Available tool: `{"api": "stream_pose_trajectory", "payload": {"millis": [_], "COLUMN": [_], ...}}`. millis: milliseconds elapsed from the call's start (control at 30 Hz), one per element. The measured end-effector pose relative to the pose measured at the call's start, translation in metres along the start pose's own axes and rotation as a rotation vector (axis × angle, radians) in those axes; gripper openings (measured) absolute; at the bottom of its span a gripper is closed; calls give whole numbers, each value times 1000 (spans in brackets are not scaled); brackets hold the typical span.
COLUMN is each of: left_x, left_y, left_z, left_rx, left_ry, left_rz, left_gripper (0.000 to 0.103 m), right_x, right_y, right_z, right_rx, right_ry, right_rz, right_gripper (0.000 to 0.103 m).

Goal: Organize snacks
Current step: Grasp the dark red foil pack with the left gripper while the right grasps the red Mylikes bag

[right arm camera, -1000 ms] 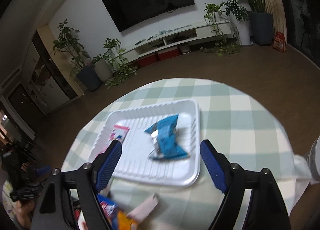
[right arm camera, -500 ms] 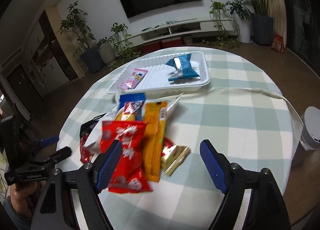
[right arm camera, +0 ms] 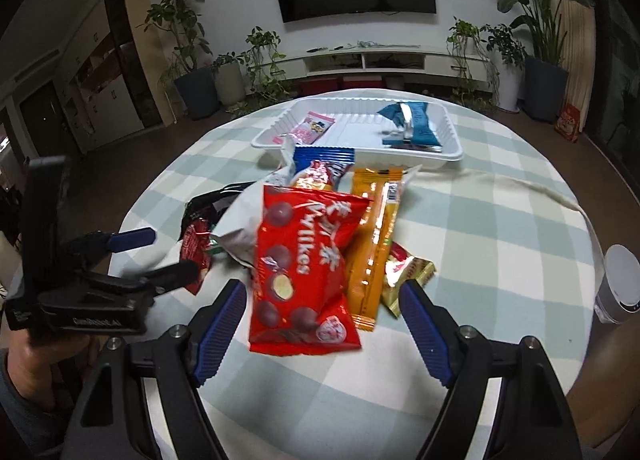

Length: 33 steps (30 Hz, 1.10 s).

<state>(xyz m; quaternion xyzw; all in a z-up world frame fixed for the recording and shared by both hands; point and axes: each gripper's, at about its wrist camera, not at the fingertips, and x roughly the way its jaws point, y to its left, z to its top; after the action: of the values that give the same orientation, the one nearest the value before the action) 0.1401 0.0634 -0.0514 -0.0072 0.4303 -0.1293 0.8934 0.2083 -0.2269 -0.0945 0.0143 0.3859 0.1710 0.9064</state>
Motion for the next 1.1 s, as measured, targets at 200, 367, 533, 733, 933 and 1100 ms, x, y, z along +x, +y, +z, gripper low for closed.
{"api": "stream_pose_trajectory", "payload": {"millis": [200,367,533,733,933,1100], "left_x": [14,22,28,29,23,25], "left_y": [17,20,17,18,12,0], "left_z": [2,4,6,5,0,-7], "left_rx": [-61,-67,-46,-39,-12,63], "left_ry": [24,36,38,34,34,59], "left_rz": [-27,-56,-50,-42,-38,11], "left_gripper": [80,73,67,58,58,58], "right_x": [20,29,35,37,35,37], "right_y": [7,6,3,4,1,3], "right_z": [4,2,3,1,0,0], "right_rx": [-8,-17,-11,-23,-14,-29], "right_ry": [50,74,99,108,111,109], "right_rz": [16,4,12,36,41,40], "right_gripper": [75,74,68,60,60,56]}}
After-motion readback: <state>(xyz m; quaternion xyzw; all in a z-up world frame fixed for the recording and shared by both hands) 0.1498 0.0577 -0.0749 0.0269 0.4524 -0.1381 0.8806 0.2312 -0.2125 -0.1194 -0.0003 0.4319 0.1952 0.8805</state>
